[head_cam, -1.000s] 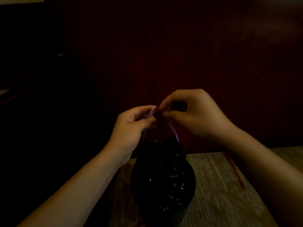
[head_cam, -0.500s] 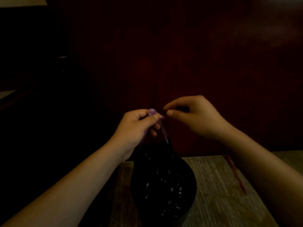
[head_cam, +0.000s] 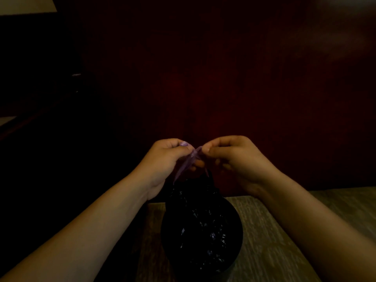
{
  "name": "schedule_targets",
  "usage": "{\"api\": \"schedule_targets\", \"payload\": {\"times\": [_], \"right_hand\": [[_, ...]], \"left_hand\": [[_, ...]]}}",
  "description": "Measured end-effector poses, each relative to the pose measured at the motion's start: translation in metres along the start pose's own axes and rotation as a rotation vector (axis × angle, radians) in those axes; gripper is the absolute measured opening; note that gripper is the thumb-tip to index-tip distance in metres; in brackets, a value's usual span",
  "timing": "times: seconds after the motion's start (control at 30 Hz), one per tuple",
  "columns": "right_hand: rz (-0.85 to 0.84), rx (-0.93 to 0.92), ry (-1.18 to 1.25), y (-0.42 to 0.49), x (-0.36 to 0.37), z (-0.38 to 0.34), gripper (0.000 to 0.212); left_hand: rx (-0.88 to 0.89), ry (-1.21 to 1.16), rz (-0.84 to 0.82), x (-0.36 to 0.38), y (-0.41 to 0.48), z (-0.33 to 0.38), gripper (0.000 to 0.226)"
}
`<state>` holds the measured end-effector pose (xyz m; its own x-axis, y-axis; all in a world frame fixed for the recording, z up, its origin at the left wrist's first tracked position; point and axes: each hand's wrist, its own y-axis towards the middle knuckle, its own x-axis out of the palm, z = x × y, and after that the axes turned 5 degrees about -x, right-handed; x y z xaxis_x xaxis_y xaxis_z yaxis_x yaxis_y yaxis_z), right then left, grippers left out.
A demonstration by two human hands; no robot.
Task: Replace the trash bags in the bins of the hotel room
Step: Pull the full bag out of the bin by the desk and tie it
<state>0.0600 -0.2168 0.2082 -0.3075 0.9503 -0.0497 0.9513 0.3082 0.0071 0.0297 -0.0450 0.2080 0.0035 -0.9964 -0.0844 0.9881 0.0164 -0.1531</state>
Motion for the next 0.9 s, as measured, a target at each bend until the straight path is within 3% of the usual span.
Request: {"api": "schedule_targets", "payload": {"times": [0.1, 0.3, 0.4, 0.57, 0.67, 0.77, 0.9], "right_hand": [[-0.060, 0.177, 0.244, -0.004, 0.000, 0.006, 0.011], [-0.121, 0.320, 0.258, -0.011, -0.007, 0.024, 0.010], [-0.195, 0.409, 0.328, -0.013, -0.006, 0.030, 0.003], [-0.166, 0.439, 0.428, -0.016, -0.012, 0.033, 0.017], [-0.082, 0.408, 0.427, -0.011, -0.014, 0.031, 0.021], [0.037, 0.292, 0.343, -0.002, -0.007, 0.029, 0.023], [-0.032, 0.261, 0.070, 0.002, 0.005, 0.021, 0.033]], "left_hand": [[-0.015, 0.051, 0.014, 0.000, 0.001, 0.004, 0.018], [-0.031, 0.076, 0.027, 0.005, 0.001, 0.002, 0.005], [-0.005, 0.071, 0.032, 0.007, 0.000, 0.002, 0.012], [0.126, 0.198, 0.008, 0.008, -0.003, 0.002, 0.015], [0.342, 0.579, 0.074, 0.004, 0.000, -0.003, 0.016], [0.750, 1.011, 0.086, 0.001, 0.003, -0.011, 0.018], [1.170, 1.174, 0.132, 0.001, 0.003, -0.026, 0.010]]}}
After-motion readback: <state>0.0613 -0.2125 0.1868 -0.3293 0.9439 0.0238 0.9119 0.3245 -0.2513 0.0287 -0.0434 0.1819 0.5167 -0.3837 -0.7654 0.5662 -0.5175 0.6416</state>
